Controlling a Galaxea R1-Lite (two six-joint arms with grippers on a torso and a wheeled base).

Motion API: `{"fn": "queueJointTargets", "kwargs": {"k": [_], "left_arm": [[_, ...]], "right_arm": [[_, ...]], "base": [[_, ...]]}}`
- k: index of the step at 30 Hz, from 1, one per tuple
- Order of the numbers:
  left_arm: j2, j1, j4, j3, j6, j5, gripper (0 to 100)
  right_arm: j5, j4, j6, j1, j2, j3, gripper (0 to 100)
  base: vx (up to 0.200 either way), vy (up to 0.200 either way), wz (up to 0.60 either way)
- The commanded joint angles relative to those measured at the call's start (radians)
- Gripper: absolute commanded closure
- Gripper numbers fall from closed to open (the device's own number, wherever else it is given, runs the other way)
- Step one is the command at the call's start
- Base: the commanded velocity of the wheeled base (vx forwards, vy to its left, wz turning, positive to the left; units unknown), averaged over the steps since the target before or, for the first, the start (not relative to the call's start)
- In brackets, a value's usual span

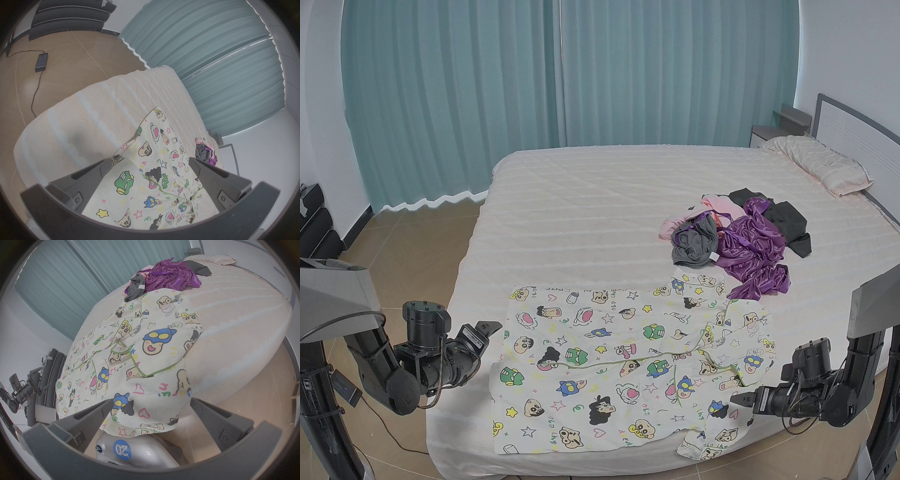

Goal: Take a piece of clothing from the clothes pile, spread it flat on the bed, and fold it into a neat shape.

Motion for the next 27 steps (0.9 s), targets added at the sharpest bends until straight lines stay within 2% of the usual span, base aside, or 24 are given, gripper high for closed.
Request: {"fn": "queueJointTargets", "kwargs": {"k": [1, 6, 12, 17, 27], "left_arm": [[-0.003, 0.0, 0.0, 0.001, 0.0, 0.0, 0], [0.0, 0.0, 0.0, 0.001, 0.0, 0.002, 0], [0.0, 0.0, 0.0, 0.004, -0.001, 0.0, 0], [0.0, 0.0, 0.0, 0.007, -0.001, 0.0, 0], [0.002, -0.011, 0.0, 0.045, 0.009, -0.003, 0]], "right_arm": [[0.0, 0.0, 0.0, 0.001, 0.004, 0.002, 0], [0.002, 0.0, -0.006, 0.002, 0.009, 0.011, 0], [0.051, -0.001, -0.091, 0.001, 0.032, 0.057, 0], [0.049, -0.007, -0.089, -0.006, 0.056, 0.041, 0], [0.043, -0.288, -0.085, -0.009, 0.202, 0.08, 0]], "base": [[0.0, 0.0, 0.0], [0.0, 0.0, 0.0], [0.0, 0.0, 0.0], [0.0, 0.0, 0.0], [0.0, 0.0, 0.0]]}}
